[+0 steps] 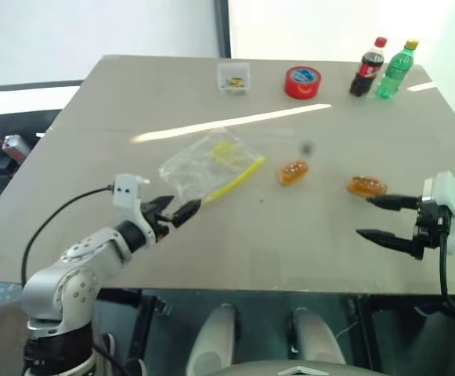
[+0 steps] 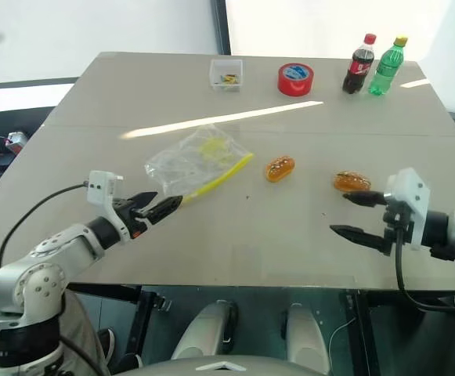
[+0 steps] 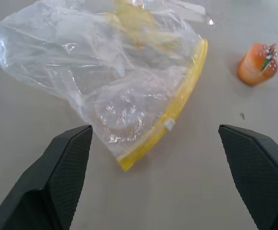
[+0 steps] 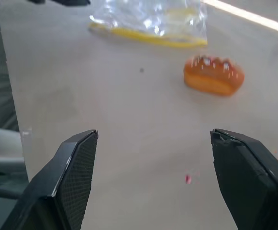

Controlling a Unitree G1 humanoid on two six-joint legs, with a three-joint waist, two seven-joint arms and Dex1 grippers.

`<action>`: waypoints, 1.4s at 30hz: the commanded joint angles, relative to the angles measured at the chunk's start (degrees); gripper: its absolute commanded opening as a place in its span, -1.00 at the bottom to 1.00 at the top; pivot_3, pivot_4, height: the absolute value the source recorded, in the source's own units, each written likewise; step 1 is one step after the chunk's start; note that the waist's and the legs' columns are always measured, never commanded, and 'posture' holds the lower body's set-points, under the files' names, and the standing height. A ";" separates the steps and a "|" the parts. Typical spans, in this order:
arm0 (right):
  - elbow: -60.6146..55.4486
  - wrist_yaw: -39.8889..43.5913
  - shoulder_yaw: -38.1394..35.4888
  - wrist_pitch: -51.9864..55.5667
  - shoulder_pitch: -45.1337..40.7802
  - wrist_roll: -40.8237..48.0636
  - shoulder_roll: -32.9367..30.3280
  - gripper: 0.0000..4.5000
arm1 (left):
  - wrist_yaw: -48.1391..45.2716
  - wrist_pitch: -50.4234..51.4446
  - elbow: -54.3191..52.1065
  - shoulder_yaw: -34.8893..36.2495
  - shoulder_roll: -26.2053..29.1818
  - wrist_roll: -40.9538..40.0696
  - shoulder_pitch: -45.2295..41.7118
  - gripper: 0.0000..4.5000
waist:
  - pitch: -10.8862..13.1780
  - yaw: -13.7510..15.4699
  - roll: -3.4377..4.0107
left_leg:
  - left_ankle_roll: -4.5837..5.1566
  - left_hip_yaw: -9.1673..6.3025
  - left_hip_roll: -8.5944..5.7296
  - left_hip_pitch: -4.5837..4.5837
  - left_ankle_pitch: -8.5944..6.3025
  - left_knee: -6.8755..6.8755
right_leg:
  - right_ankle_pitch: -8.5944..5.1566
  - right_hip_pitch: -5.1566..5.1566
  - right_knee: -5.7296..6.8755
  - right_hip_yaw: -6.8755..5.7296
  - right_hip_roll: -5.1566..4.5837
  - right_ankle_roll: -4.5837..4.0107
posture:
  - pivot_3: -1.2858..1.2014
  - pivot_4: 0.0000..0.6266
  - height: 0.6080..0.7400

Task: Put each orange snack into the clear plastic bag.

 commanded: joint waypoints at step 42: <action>11.22 -19.45 34.34 -14.24 -22.04 -34.15 11.58 0.71 | 6.47 16.53 8.09 3.62 -11.19 -12.32 -13.78 -0.99 | -0.07 -1.09 -0.01 | -0.04 -0.08 -0.12 -0.10 0.02 0.11 | 0.01 -0.06 0.08 -0.09 -0.02 0.02 | 0.03 -0.52 1.00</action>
